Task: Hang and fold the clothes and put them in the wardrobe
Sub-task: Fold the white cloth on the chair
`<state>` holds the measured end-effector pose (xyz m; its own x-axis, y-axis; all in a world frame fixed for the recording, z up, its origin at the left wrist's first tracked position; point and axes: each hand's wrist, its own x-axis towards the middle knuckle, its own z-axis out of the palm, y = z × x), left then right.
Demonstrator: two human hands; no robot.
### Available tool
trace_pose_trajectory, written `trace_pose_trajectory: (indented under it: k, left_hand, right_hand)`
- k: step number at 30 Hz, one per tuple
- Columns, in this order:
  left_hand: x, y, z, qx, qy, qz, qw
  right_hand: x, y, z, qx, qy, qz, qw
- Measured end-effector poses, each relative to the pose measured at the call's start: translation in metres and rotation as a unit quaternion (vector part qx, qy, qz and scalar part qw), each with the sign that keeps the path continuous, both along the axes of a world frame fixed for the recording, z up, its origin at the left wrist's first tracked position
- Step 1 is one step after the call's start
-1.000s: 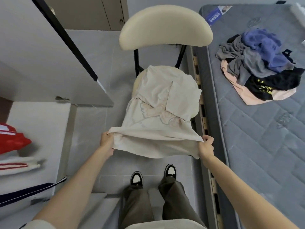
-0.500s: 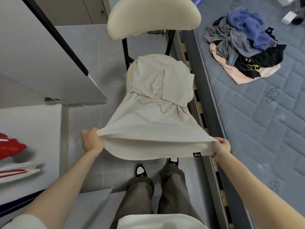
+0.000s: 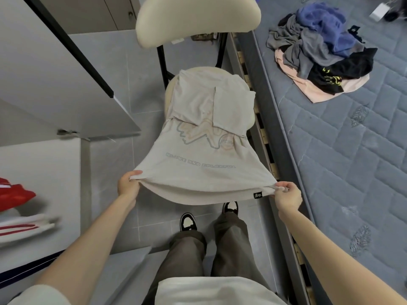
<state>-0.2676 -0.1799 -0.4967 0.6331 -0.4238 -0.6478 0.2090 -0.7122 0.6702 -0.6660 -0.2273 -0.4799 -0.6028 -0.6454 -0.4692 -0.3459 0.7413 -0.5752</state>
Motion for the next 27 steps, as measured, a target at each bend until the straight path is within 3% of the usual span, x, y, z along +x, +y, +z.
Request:
trace_pose_trajectory:
  k: [2, 5, 7, 10, 15, 20, 22, 24, 27]
  left_hand:
    - [0.007, 0.003, -0.003, 0.017, -0.028, 0.02, 0.999]
    - [0.012, 0.008, -0.003, 0.11, -0.156, -0.053, 0.98]
    - [0.008, 0.008, 0.0, 0.12, -0.198, -0.073, 0.97]
    - [0.004, -0.002, 0.002, 0.113, -0.175, -0.06, 0.976]
    - [0.011, -0.008, -0.002, 0.084, -0.168, -0.049, 0.981]
    - [0.038, -0.013, -0.001, 0.095, -0.186, -0.072, 0.975]
    - [0.044, -0.022, 0.0, 0.123, -0.194, -0.106, 0.967]
    - [0.048, -0.035, -0.002, 0.122, -0.17, -0.096, 0.973]
    - [0.04, -0.064, -0.003, 0.049, -0.086, -0.034, 0.994]
  right_hand:
    - [-0.005, 0.002, 0.006, -0.009, 0.06, 0.012, 0.998]
    - [-0.012, 0.006, 0.016, -0.004, 0.108, 0.059, 0.992]
    - [-0.014, 0.006, 0.02, -0.006, 0.127, 0.096, 0.987]
    - [-0.011, 0.004, 0.024, -0.013, 0.121, 0.101, 0.987]
    - [-0.004, -0.007, 0.028, -0.033, 0.056, 0.005, 0.998]
    - [-0.012, -0.017, 0.034, -0.004, 0.127, 0.143, 0.982]
    - [-0.014, -0.024, 0.034, 0.034, 0.127, 0.151, 0.98]
    - [-0.008, -0.033, 0.034, 0.046, 0.08, 0.117, 0.989]
    - [0.011, -0.058, 0.029, 0.006, -0.047, 0.009, 0.999]
